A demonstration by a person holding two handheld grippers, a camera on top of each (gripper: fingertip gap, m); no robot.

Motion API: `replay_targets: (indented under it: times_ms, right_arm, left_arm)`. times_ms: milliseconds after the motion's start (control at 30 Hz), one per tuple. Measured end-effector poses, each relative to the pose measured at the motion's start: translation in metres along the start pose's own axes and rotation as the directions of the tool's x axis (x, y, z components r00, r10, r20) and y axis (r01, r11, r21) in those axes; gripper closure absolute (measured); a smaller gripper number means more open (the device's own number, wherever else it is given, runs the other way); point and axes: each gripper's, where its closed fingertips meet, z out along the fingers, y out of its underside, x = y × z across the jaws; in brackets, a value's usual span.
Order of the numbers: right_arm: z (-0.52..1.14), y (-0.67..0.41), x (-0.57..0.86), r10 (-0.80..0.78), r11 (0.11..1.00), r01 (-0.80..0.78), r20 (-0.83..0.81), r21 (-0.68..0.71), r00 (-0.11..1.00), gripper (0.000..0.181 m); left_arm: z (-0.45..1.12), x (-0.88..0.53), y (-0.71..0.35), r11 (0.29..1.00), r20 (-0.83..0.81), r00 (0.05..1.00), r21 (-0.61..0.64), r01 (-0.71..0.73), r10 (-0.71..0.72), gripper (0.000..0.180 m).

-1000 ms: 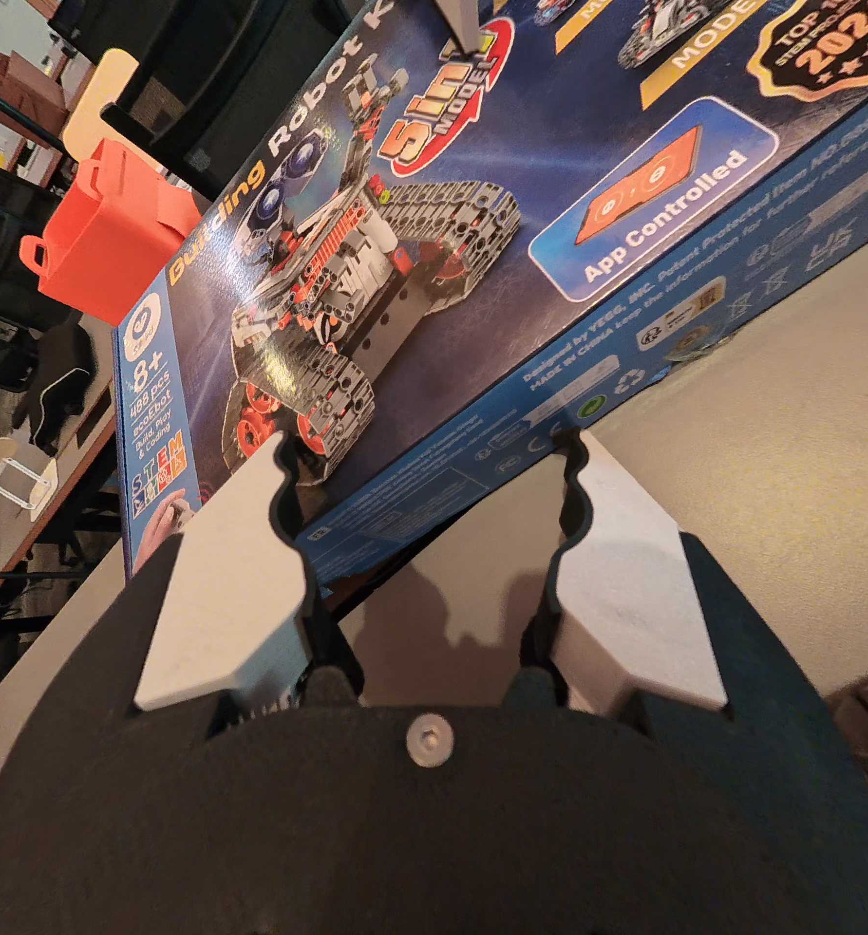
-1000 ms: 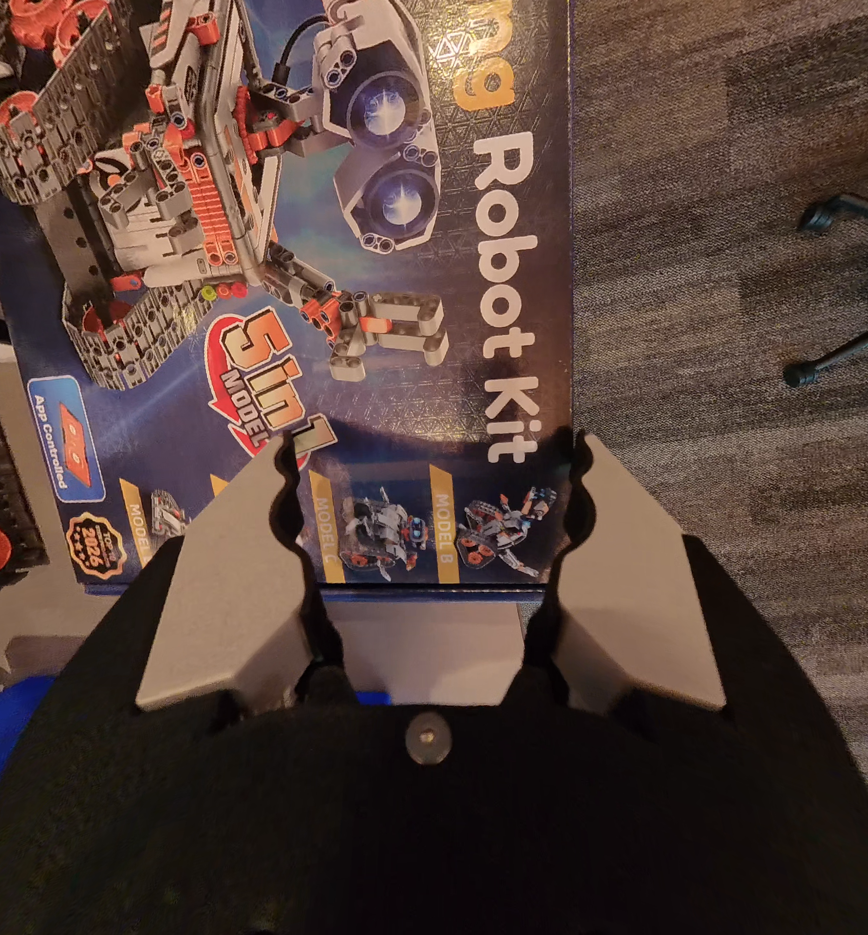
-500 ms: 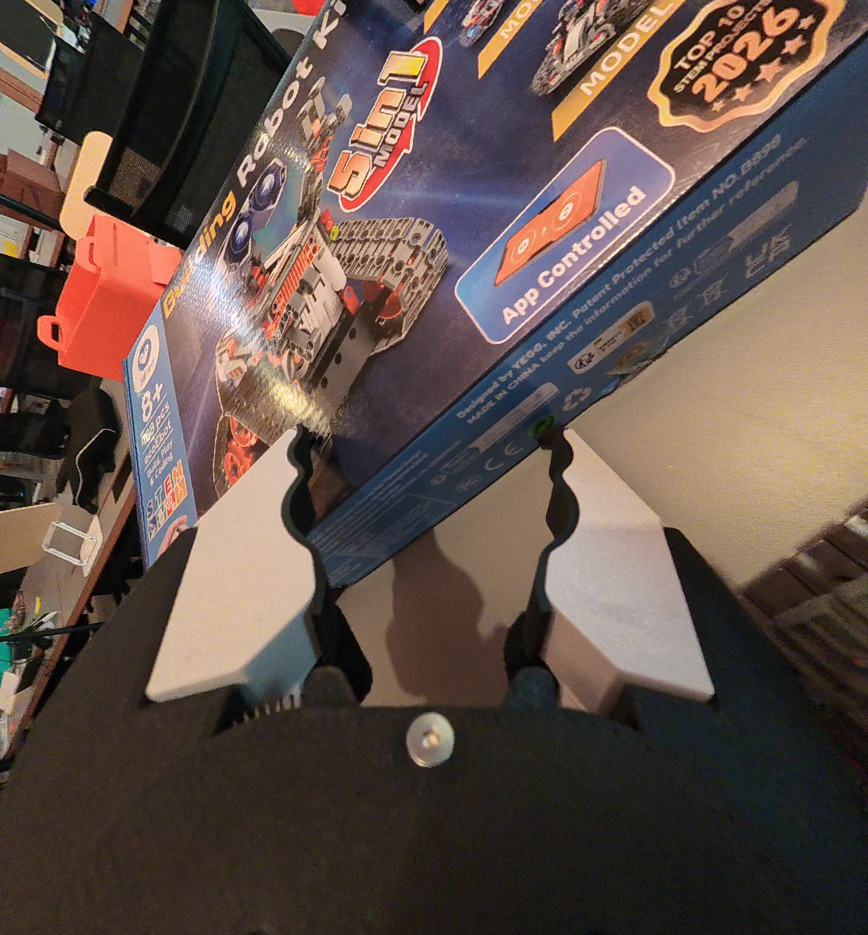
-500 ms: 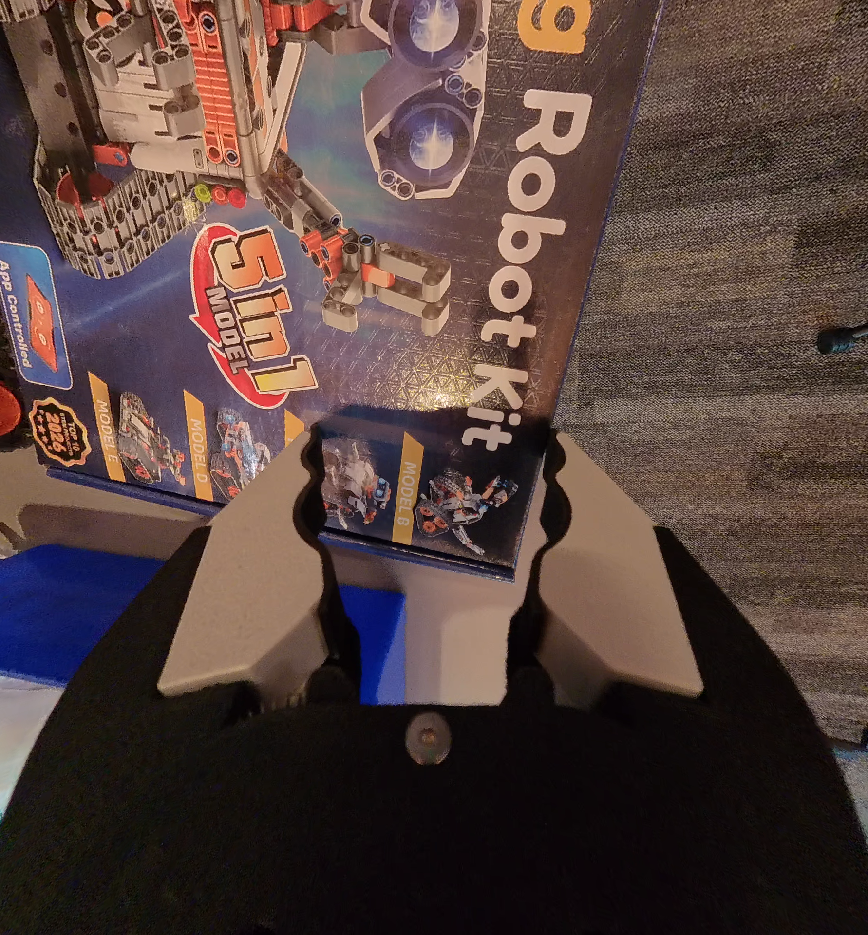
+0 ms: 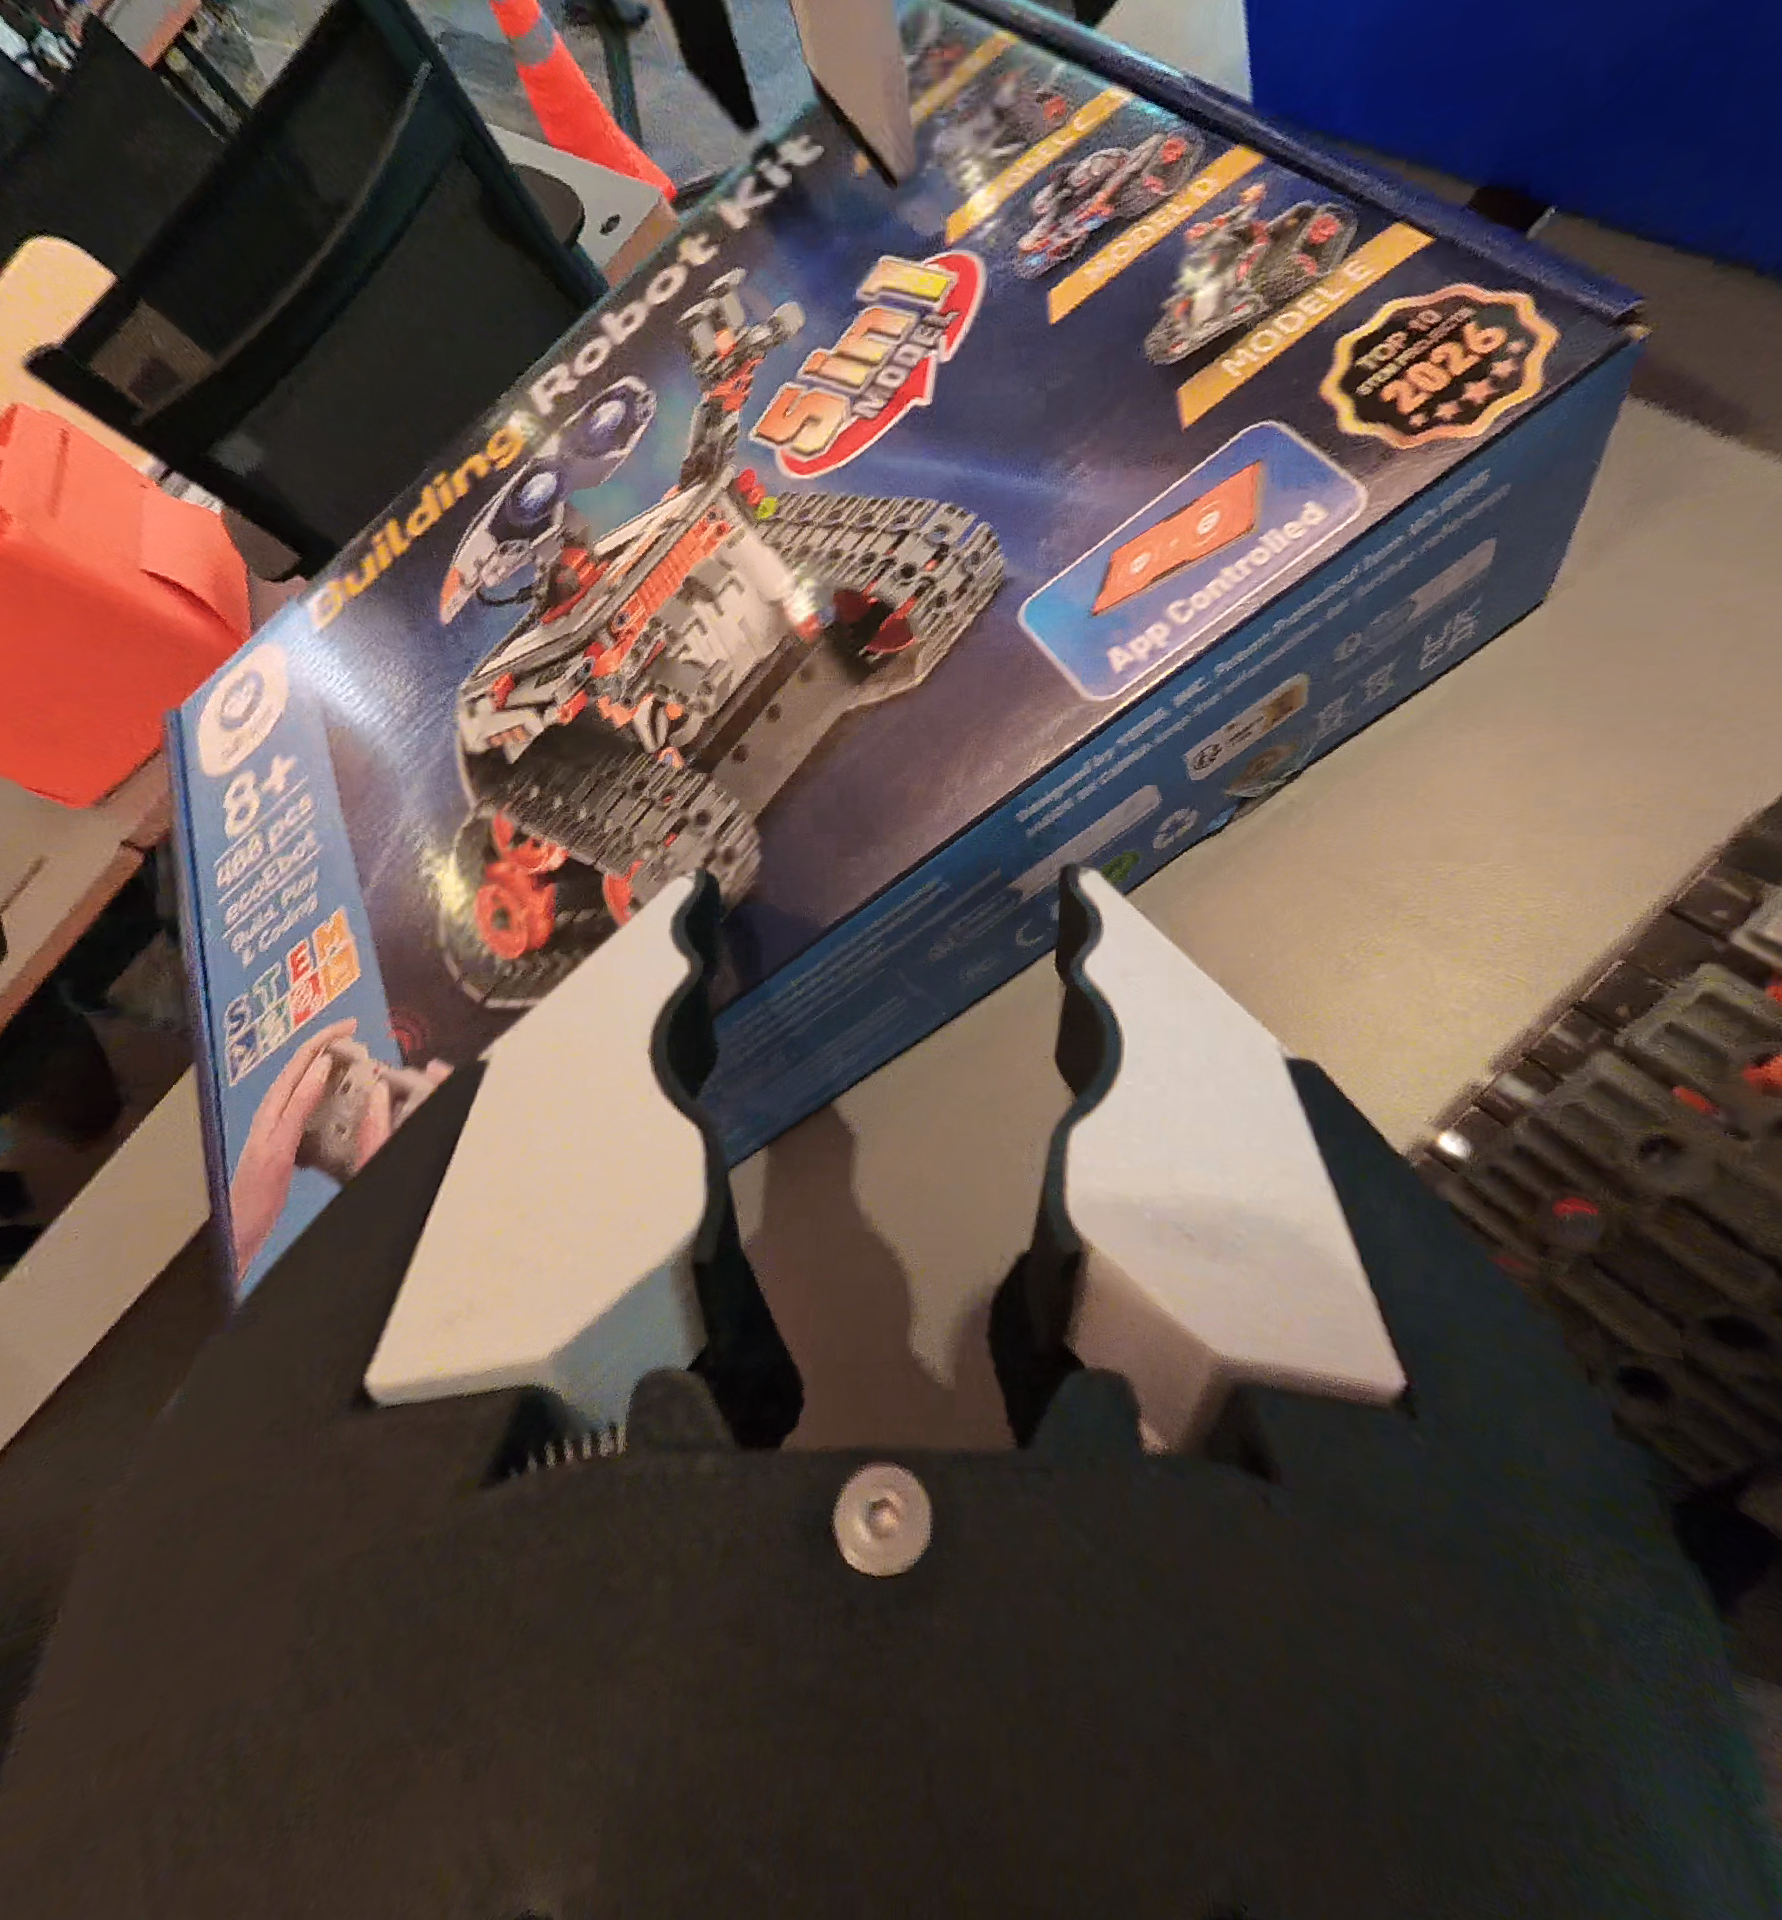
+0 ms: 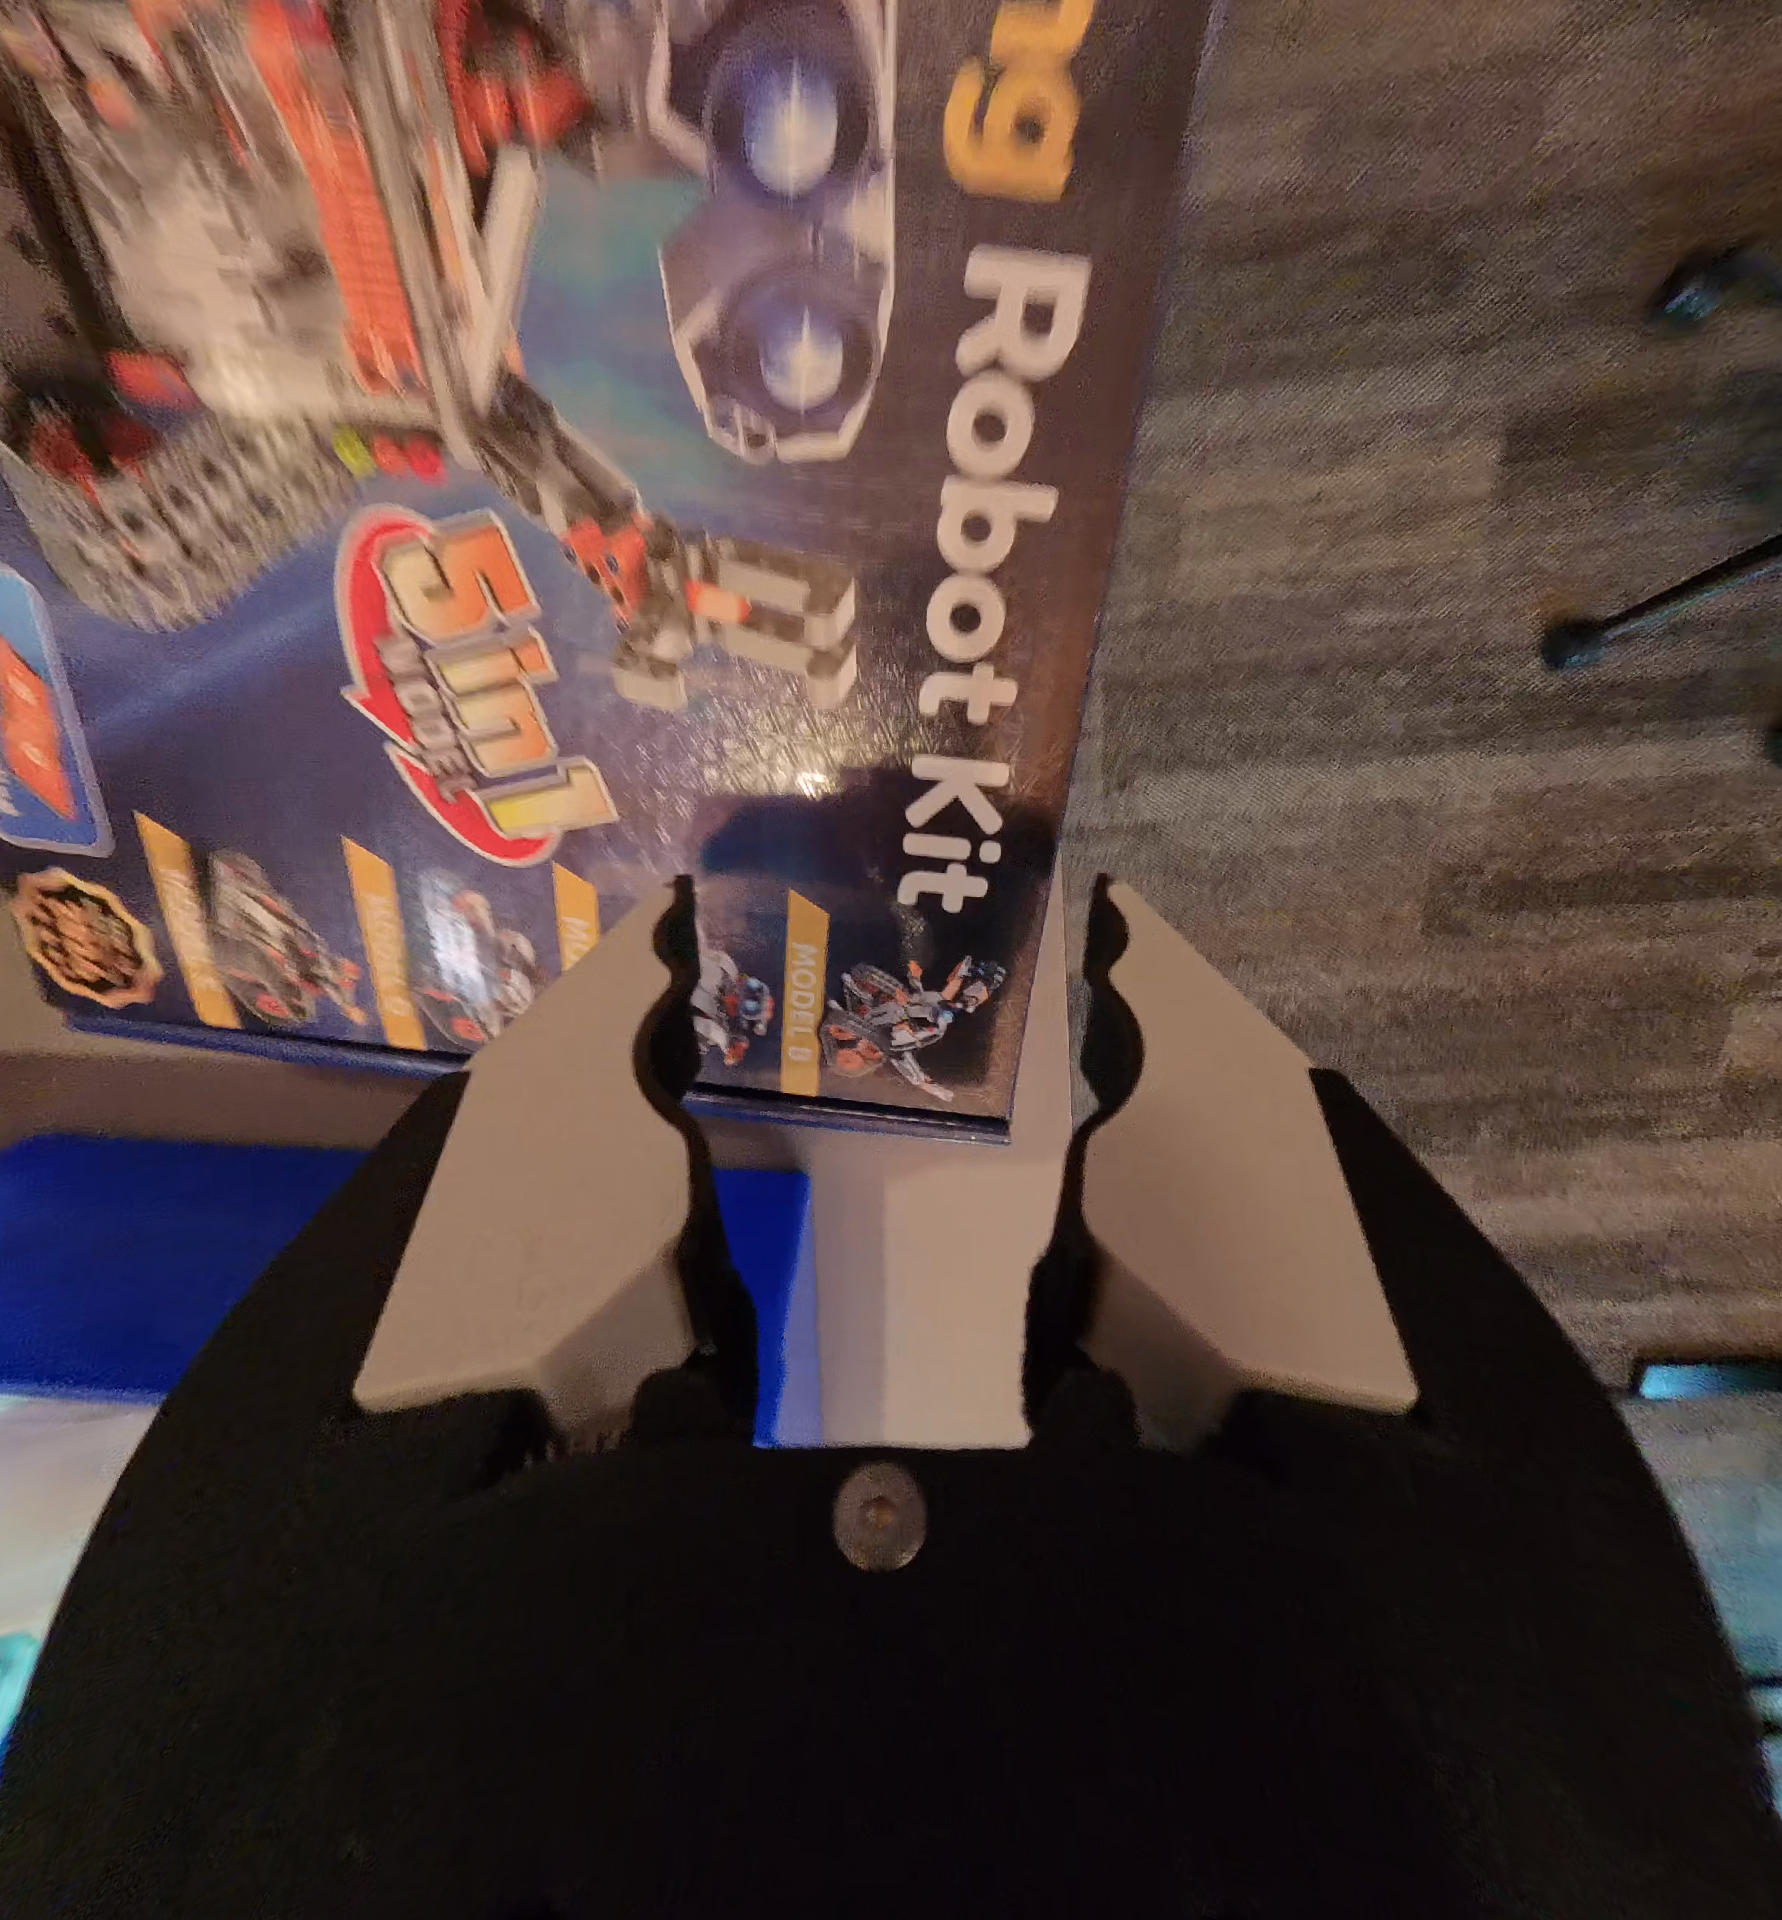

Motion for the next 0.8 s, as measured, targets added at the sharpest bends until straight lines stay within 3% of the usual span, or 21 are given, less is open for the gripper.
replay_targets:
  times_ms: [100, 200, 267, 333, 367, 467, 567, 667, 800]
  right_arm:
    - [-0.028, 0.001, 0.004, 0.067, 0.996, -0.062, -0.092, 0.058, 0.993, 0.113]
    - [-0.073, 0.007, -0.009, 0.171, 0.965, -0.150, -0.085, 0.213, 0.982, 0.121]
    - [-0.106, 0.020, -0.014, 0.345, 0.874, -0.301, -0.051, 0.381, 0.937, 0.125]
    - [-0.132, 0.038, -0.021, 0.457, 0.743, -0.364, -0.029, 0.562, 0.889, 0.149]
    - [-0.136, 0.050, -0.024, 0.506, 0.684, -0.391, -0.014, 0.616, 0.863, 0.150]
    - [-0.138, 0.061, -0.043, 0.542, 0.552, -0.409, 0.061, 0.727, 0.838, 0.157]
    - [-0.128, 0.064, -0.062, 0.528, 0.455, -0.454, 0.178, 0.766, 0.830, 0.155]
    - [-0.121, 0.082, -0.082, 0.490, 0.516, -0.474, 0.208, 0.714, 0.846, 0.139]
    - [-0.153, 0.109, -0.105, 0.428, 0.631, -0.348, 0.063, 0.694, 0.902, 0.131]
  left_arm:
    - [-0.011, -0.004, 0.004, 0.997, 0.001, 0.998, 0.026, 0.068, -0.068, 0.120]
    - [-0.019, -0.006, 0.016, 0.992, 0.040, 0.992, 0.006, 0.122, -0.122, 0.119]
    - [-0.029, -0.006, 0.022, 0.985, 0.056, 0.984, 0.010, 0.171, -0.172, 0.119]
    - [-0.040, 0.000, 0.020, 0.969, 0.035, 0.969, 0.041, 0.244, -0.246, 0.122]
    - [-0.045, 0.005, 0.019, 0.962, 0.024, 0.963, 0.052, 0.268, -0.270, 0.125]
    - [-0.055, 0.014, 0.025, 0.969, 0.053, 0.968, 0.018, 0.245, -0.245, 0.124]
    - [-0.071, 0.021, 0.014, 0.950, 0.033, 0.951, 0.051, 0.307, -0.309, 0.138]
    - [-0.087, 0.022, 0.011, 0.952, 0.074, 0.949, 0.061, 0.302, -0.306, 0.137]
    - [-0.105, 0.028, 0.016, 0.933, 0.075, 0.932, 0.091, 0.348, -0.355, 0.135]
